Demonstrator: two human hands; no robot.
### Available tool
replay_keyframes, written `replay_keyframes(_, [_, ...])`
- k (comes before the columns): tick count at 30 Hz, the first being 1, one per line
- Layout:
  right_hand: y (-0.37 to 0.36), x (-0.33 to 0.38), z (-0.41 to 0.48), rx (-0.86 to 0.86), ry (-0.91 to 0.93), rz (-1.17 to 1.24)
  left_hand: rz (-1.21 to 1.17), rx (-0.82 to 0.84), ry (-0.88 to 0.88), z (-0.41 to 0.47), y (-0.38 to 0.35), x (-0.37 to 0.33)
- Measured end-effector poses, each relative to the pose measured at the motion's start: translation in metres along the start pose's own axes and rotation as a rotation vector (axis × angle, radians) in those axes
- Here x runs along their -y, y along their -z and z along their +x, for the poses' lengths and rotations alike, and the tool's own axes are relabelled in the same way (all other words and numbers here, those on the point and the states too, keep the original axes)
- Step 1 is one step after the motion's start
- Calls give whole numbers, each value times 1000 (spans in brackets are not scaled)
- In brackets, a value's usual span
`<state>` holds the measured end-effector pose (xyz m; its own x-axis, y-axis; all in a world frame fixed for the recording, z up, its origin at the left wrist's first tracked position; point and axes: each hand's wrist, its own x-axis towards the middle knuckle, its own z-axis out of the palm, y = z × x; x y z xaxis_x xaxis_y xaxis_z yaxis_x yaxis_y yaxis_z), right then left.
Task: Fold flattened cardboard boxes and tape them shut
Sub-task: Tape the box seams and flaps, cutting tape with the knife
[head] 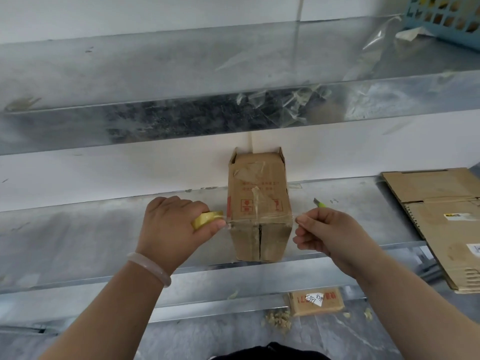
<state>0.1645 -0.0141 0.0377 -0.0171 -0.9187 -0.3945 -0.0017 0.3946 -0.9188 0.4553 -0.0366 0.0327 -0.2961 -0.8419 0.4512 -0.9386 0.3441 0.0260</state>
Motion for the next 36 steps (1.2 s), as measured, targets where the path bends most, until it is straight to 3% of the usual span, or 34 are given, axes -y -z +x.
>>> replay_keyframes(11, [-17,-45,17,96,-158,555,-141,98,14,-2,-12,-1])
replay_keyframes(16, [-23,-59,21,43,-201,627,-197,105,11,-1,-15,-1])
replay_keyframes(19, [-21,-59,21,1,-181,549,-226,109,0,0,-17,0])
replay_keyframes(21, [-19,-58,20,-112,-83,289,-233,113,2,0,-16,0])
replay_keyframes(23, [-17,-56,14,-332,94,-69,-239,116,12,0,-16,0])
replay_keyframes(25, [-19,-47,6,-453,481,-332,-253,119,26,-1,-16,0])
replay_keyframes(27, [-26,-37,6,-367,943,-627,-258,123,38,-2,-17,0])
replay_keyframes(29, [-36,-32,15,-186,1210,-869,-248,128,48,-2,-17,-1])
replay_keyframes(32, [-42,-38,28,-174,1300,-1009,-254,139,52,-2,-18,-2])
replay_keyframes(36, [-44,-36,31,-191,1263,-964,-273,162,64,-2,-19,-1])
